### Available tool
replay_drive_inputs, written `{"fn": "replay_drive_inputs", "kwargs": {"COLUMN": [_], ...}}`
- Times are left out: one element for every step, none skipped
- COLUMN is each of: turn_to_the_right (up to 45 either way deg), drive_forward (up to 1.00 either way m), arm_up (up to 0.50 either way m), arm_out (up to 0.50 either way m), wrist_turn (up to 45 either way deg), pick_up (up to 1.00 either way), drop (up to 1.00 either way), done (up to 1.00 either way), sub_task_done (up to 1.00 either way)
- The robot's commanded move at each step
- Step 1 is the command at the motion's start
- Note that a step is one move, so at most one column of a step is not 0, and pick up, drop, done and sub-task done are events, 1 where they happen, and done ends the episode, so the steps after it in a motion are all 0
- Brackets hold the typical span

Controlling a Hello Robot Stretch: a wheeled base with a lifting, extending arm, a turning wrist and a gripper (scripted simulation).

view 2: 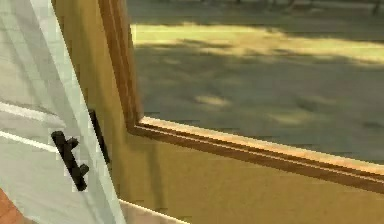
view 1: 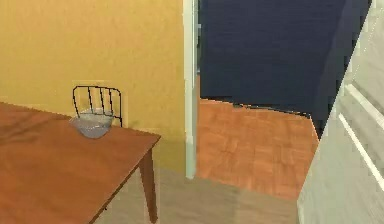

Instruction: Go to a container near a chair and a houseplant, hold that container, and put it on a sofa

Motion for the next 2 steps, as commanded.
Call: {"fn": "replay_drive_inputs", "kwargs": {"turn_to_the_right": [0.0,3.0], "drive_forward": [1.0,0.0], "arm_up": [0.0,0.0], "arm_out": [0.0,0.0], "wrist_turn": [0.0,0.0], "pick_up": [0.0,0.0], "drop": [0.0,0.0], "done": [0.0,0.0], "sub_task_done": [0.0,0.0]}}
